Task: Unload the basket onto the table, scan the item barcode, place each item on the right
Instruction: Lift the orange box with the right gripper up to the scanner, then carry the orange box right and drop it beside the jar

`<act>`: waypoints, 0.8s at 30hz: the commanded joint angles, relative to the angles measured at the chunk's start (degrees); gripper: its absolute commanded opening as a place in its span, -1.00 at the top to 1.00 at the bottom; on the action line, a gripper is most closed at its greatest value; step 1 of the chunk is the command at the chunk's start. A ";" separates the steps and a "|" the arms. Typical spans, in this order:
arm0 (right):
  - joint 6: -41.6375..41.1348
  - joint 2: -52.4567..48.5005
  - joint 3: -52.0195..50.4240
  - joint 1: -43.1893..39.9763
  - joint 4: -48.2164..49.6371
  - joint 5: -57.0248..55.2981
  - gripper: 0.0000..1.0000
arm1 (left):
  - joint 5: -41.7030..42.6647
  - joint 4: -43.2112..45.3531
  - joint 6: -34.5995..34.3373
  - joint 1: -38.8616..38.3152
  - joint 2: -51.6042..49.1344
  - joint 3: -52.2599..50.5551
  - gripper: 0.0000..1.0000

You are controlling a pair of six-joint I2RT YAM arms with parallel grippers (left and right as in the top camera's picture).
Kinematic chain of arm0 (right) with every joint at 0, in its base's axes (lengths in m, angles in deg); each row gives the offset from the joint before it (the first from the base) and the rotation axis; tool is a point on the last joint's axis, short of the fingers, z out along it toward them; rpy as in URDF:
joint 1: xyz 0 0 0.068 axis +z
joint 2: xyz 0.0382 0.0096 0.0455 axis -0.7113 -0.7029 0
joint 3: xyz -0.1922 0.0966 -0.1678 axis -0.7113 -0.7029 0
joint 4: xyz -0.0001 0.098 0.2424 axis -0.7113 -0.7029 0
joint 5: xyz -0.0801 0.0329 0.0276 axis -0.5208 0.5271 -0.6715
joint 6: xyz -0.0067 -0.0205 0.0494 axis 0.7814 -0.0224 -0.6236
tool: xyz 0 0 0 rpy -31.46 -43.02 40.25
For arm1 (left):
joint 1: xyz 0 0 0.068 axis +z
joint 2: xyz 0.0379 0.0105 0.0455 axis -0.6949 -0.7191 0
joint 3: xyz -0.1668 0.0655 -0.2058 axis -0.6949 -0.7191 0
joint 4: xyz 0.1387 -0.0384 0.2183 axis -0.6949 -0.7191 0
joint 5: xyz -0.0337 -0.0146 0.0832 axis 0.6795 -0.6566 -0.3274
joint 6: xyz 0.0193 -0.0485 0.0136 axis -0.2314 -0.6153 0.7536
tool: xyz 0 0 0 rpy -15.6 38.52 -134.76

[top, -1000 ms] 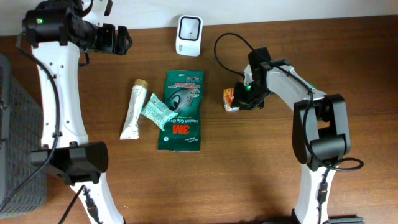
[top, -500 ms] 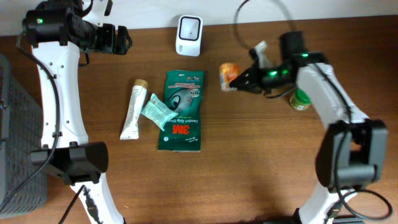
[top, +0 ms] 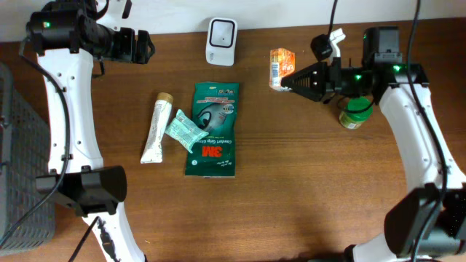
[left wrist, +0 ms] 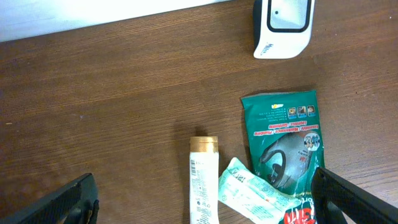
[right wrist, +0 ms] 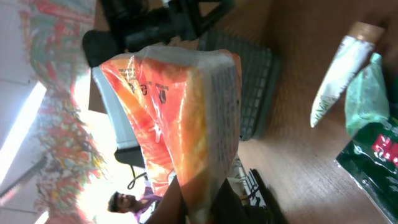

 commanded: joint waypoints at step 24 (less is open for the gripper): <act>11.04 -29.27 57.83 24.72 -18.23 -90.53 0.92 | 0.61 0.11 0.55 0.15 1.01 0.68 -0.99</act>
